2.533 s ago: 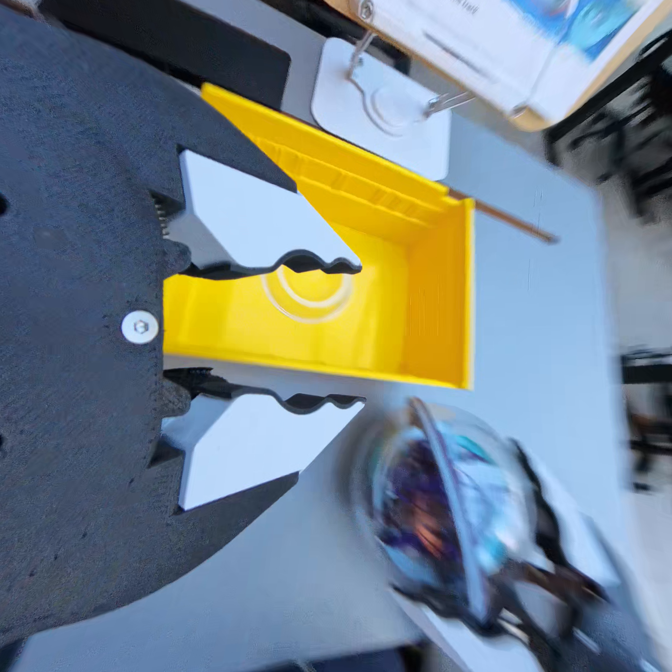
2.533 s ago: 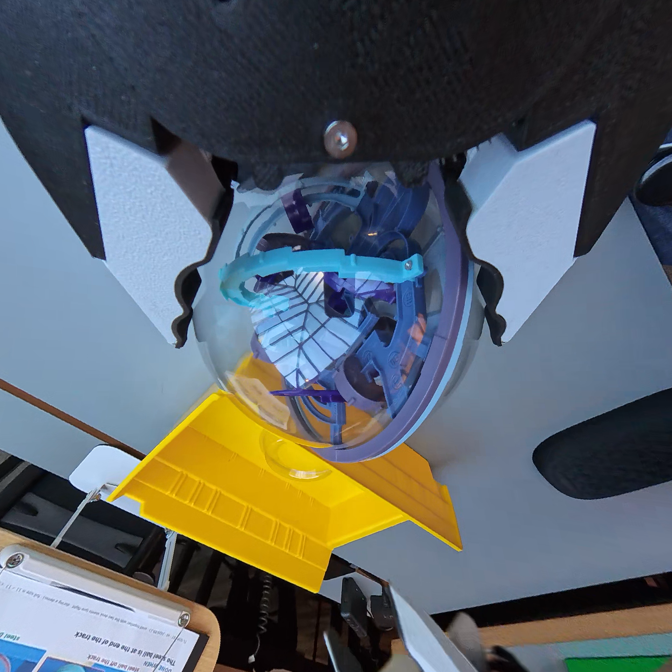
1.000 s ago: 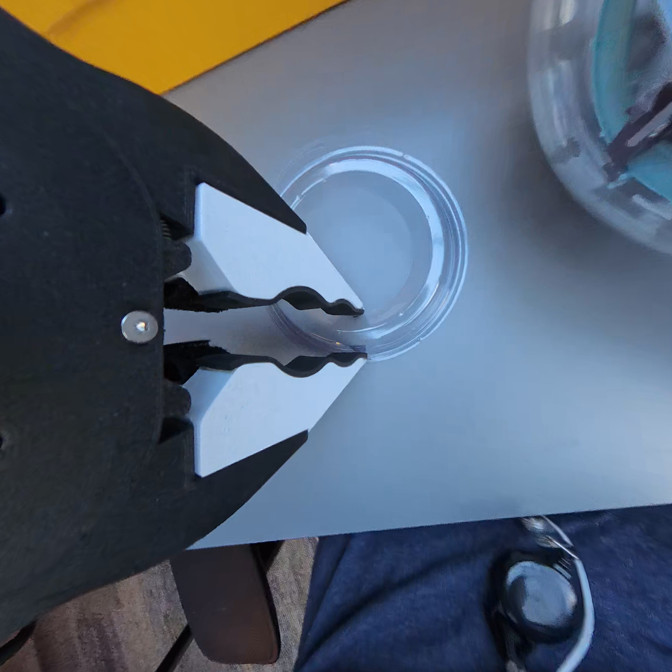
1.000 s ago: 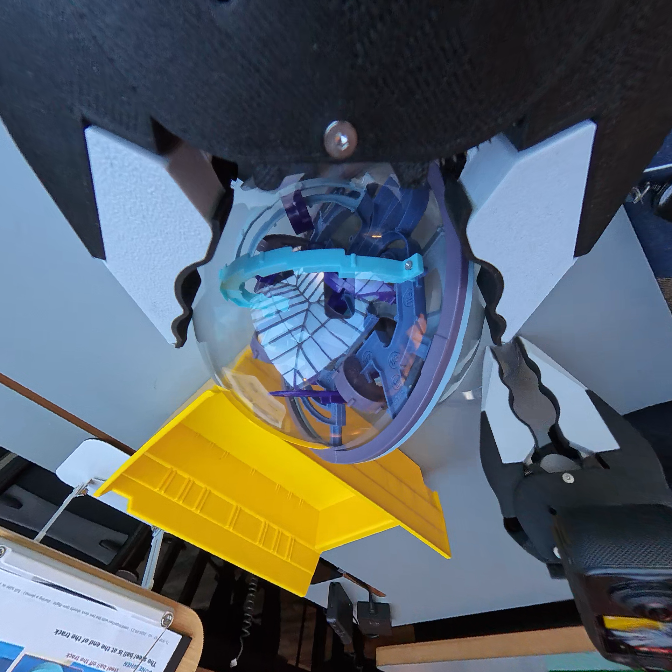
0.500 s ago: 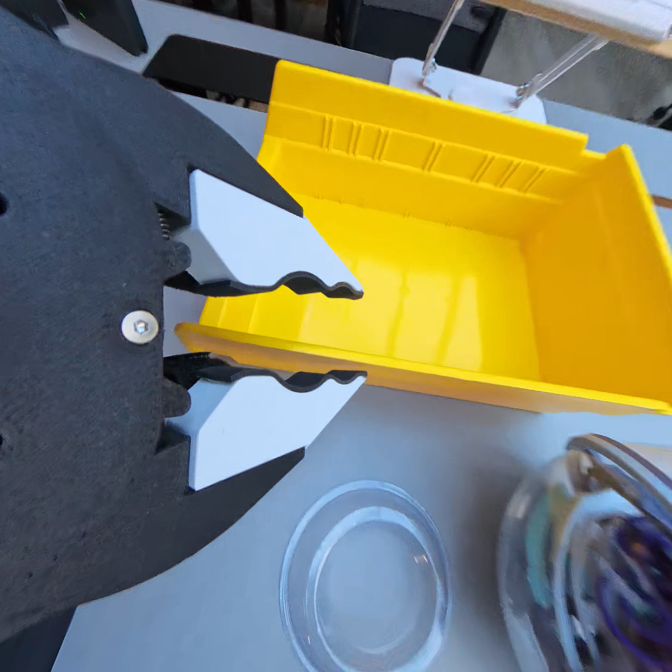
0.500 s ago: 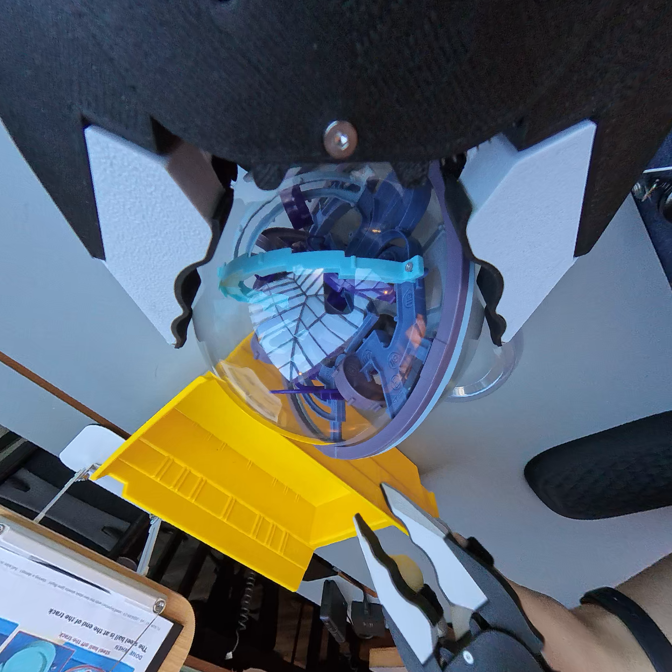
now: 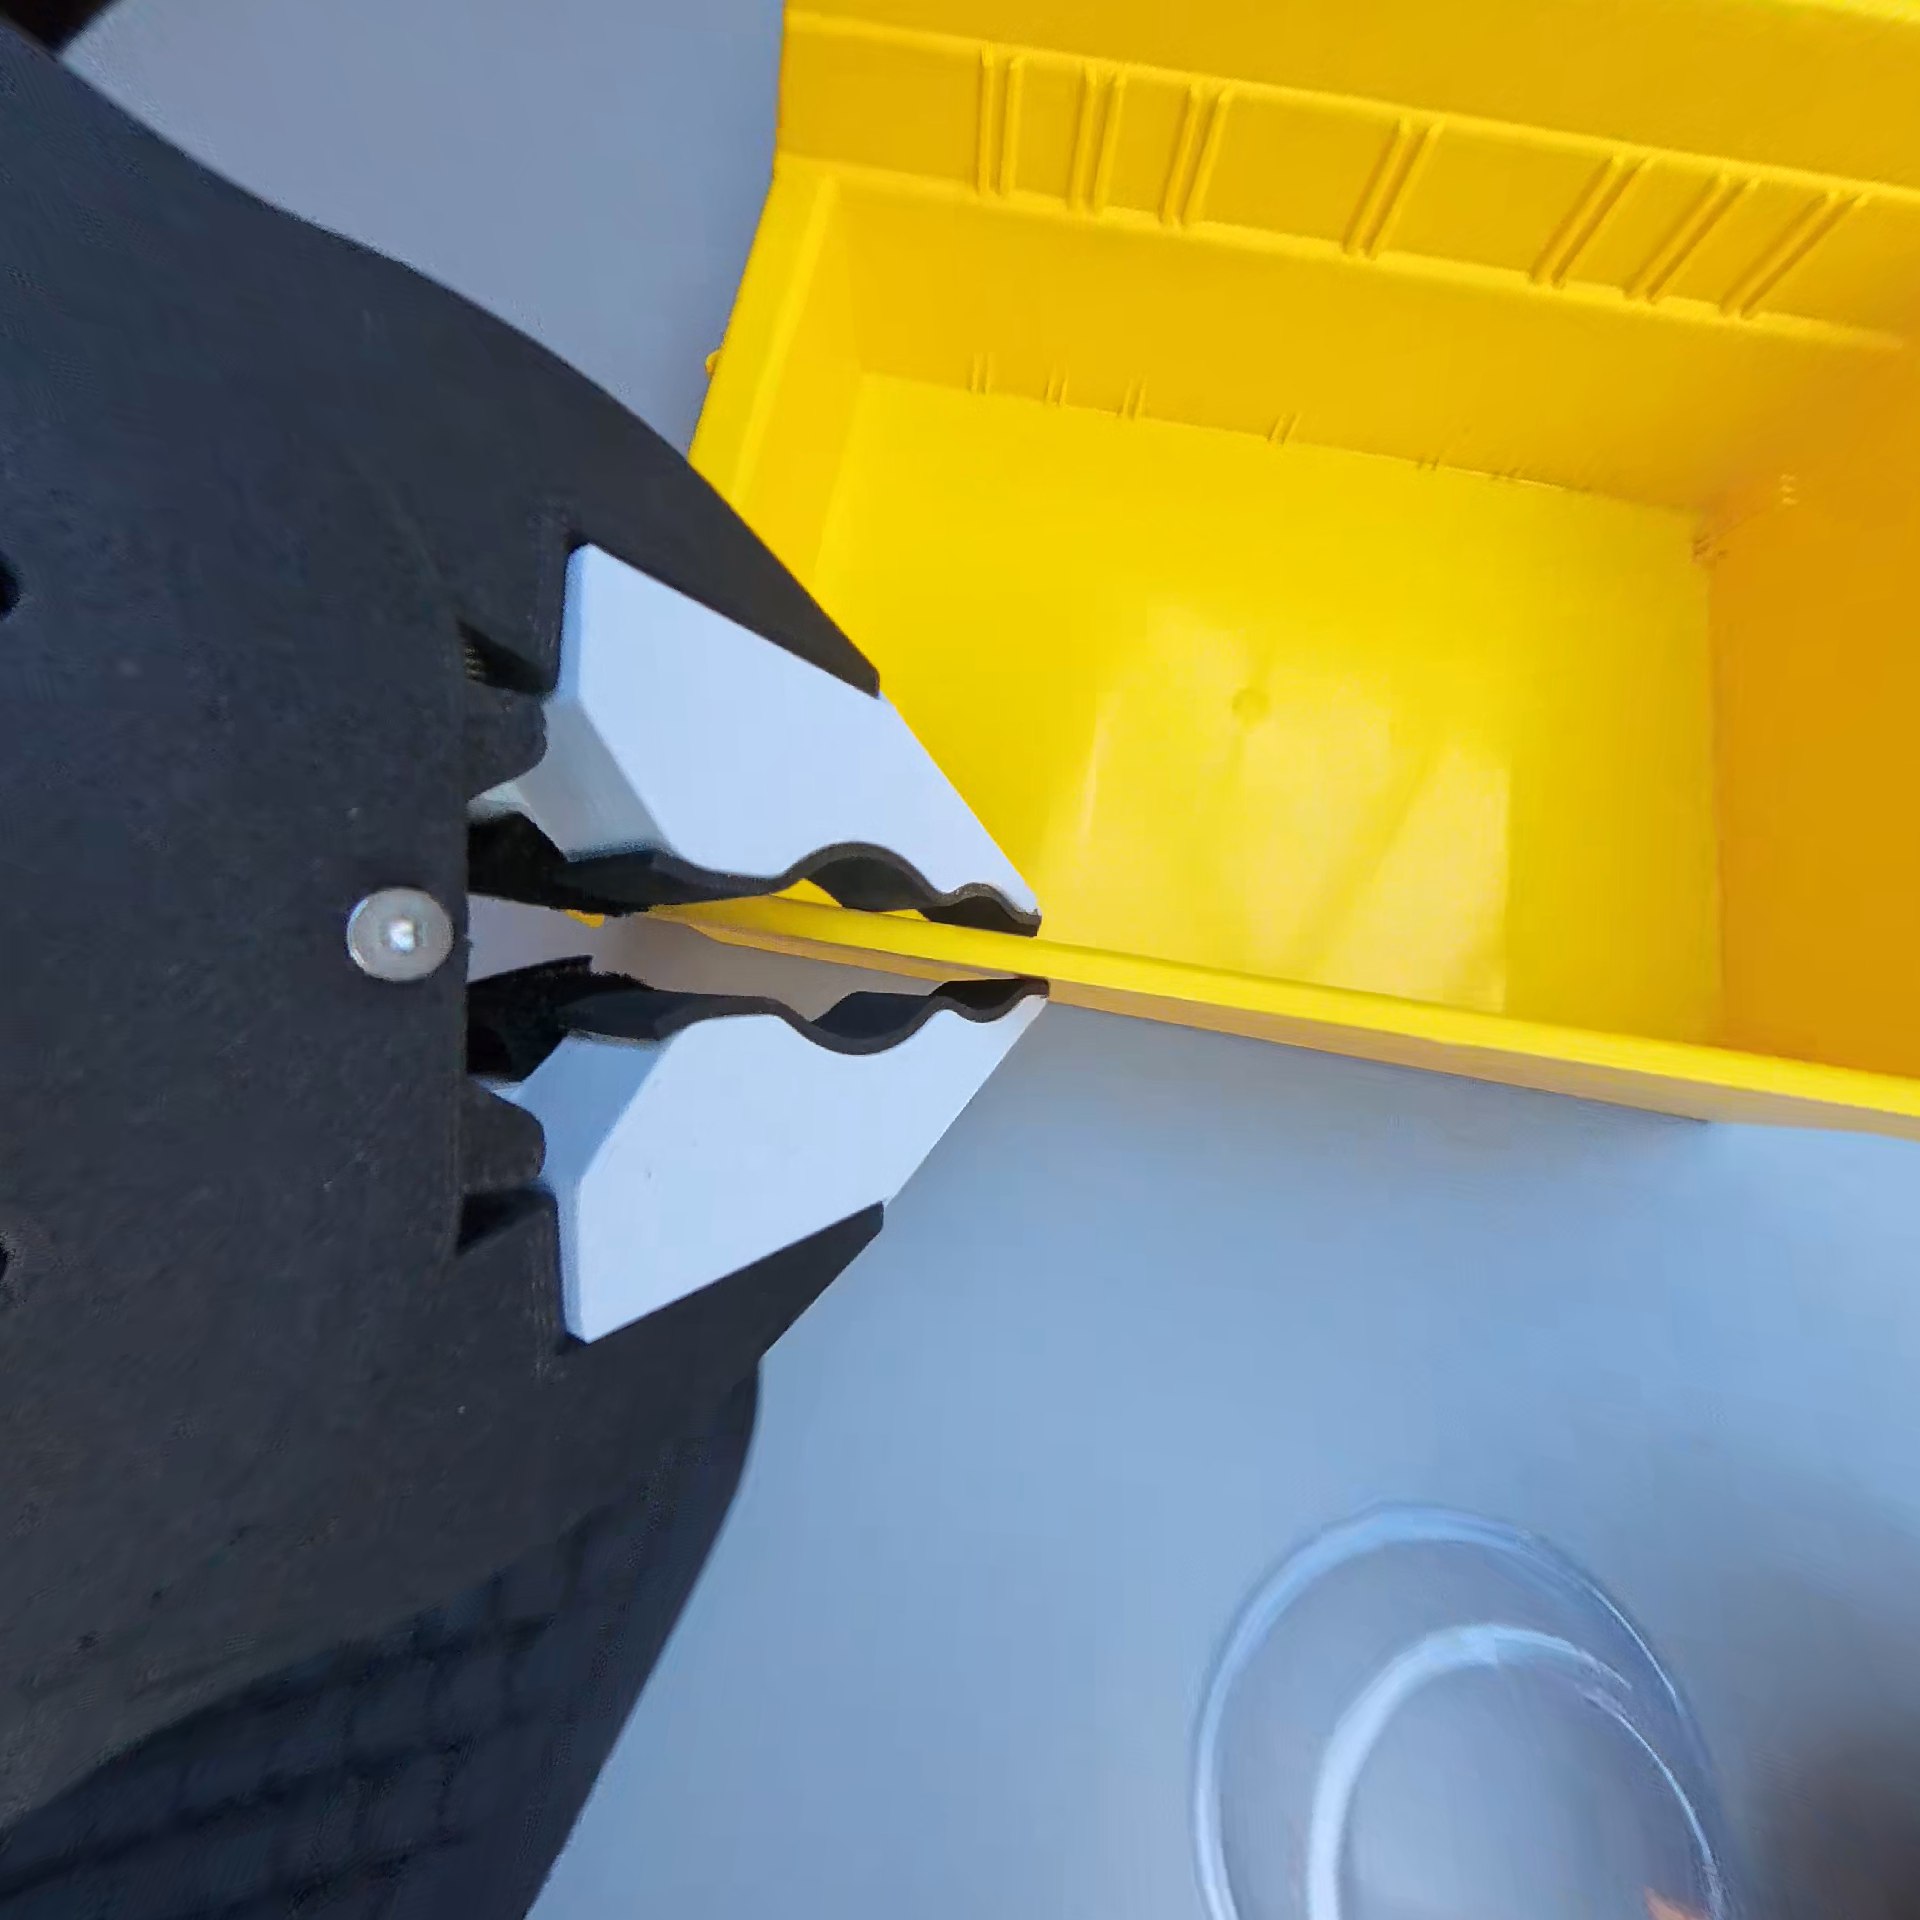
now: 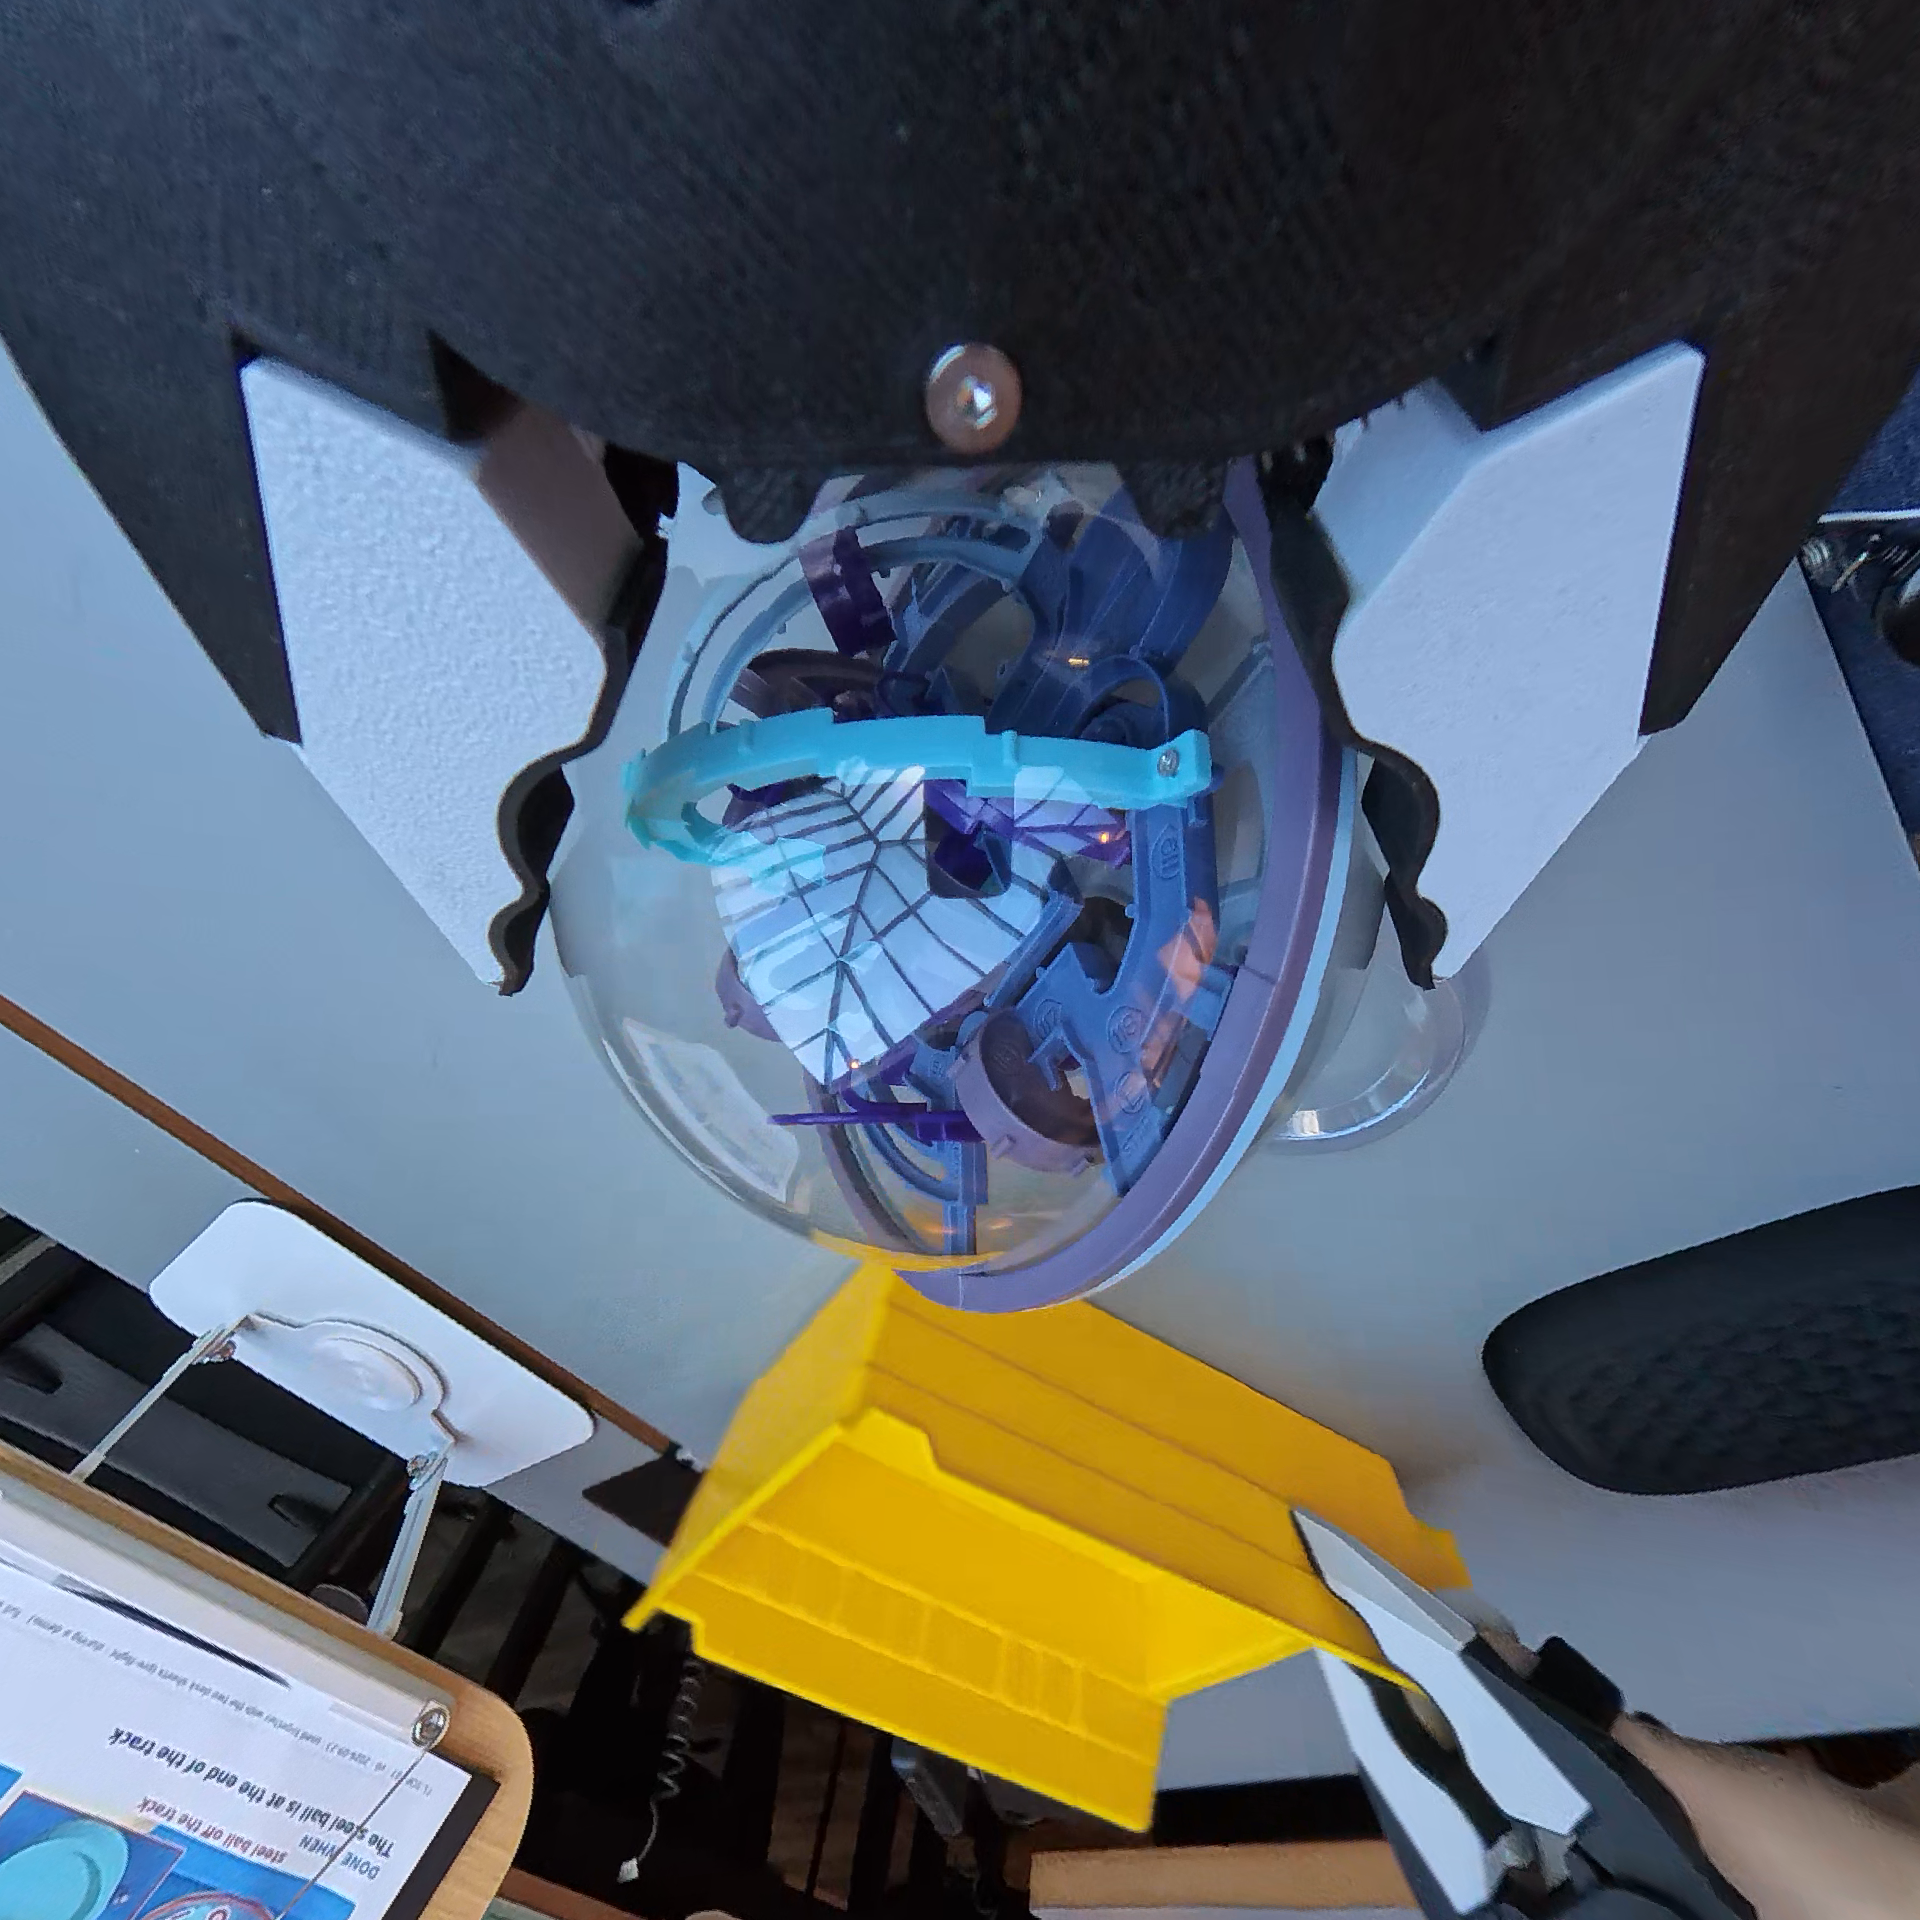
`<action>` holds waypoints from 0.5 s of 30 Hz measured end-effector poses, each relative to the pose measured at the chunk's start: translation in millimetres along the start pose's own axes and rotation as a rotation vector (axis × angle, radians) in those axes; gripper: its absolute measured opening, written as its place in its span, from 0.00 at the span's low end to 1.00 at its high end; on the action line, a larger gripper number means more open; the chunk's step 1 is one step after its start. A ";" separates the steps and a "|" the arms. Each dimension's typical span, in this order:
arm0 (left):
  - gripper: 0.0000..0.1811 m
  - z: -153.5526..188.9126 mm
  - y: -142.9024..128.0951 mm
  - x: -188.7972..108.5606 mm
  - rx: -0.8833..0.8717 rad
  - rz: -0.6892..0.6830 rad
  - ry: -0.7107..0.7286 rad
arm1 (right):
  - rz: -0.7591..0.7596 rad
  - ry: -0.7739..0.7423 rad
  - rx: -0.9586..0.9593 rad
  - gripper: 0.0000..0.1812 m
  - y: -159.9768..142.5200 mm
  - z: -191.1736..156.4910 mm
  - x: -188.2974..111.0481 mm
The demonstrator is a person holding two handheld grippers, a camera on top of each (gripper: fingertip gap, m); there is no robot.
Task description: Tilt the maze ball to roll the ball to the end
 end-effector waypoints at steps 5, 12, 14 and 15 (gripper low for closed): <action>0.04 -37.8 -63.2 -43.8 -0.248 -0.007 0.241 | 0.007 -0.007 0.008 0.87 -0.4 0.7 -0.3; 0.03 -67.6 -113.0 -78.1 -0.551 -0.035 0.582 | 0.001 -0.013 0.002 0.86 0.2 -0.2 -0.1; 0.03 -71.5 -116.8 -80.6 -0.582 -0.048 0.649 | 0.002 -0.013 0.003 0.86 -0.3 -0.1 -0.7; 0.03 -73.0 -118.0 -81.3 -0.585 -0.048 0.663 | 0.003 -0.014 0.006 0.86 -0.6 0.1 -1.0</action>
Point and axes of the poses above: each gripper's, where its closed fingertips meet, x out along the fingers, y out of its top, z = x × y across the jaws, the point moved 3 cm from there along -x, back along the fingers, and after that the axes turned 15 degrees about -x, right-handed, at the moved point
